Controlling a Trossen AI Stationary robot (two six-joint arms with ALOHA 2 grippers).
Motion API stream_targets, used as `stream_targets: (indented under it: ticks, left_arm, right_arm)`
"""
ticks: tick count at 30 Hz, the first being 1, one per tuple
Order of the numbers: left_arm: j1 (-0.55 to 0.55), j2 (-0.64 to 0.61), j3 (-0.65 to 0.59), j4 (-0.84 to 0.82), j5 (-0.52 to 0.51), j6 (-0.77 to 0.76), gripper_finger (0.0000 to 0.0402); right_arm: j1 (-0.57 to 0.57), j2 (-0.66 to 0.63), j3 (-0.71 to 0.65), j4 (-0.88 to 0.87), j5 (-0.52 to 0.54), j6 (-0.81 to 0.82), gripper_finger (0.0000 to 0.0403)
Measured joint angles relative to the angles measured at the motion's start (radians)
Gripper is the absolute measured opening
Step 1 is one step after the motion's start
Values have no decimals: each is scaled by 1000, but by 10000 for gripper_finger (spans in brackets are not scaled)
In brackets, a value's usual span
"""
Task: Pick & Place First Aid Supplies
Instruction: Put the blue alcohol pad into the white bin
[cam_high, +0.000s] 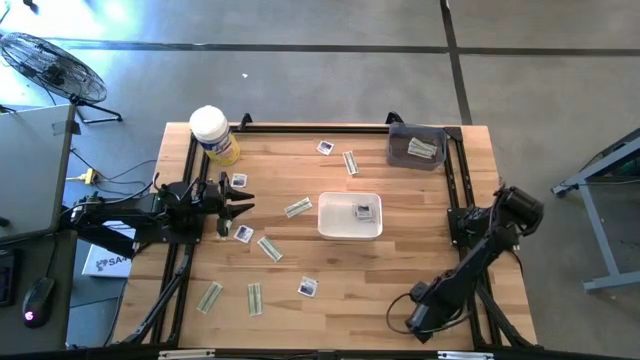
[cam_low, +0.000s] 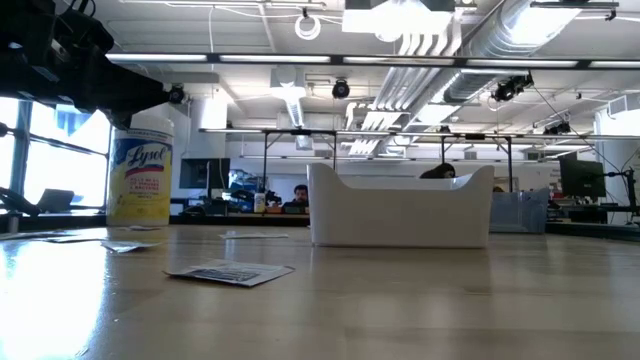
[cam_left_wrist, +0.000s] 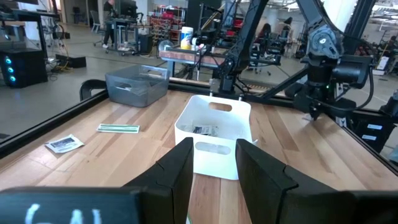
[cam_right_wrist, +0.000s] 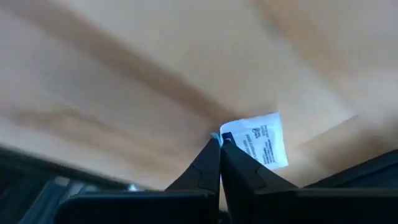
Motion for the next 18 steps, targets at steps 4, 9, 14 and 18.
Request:
stream_targets:
  ticks: [4,9,14,18]
  left_arm:
    - [0,0,0,0,0,0,119]
    - [0,0,0,0,0,0,119]
    - [0,0,0,0,0,0,119]
    - [0,0,0,0,0,0,119]
  right_arm:
    - [-34,1,95,-116,76,-85,3]
    - [-95,0,238,-283,164,-213,2]
    - [-168,-2,392,-428,329,-398,1]
    - [-250,-3,488,-473,483,-591,1]
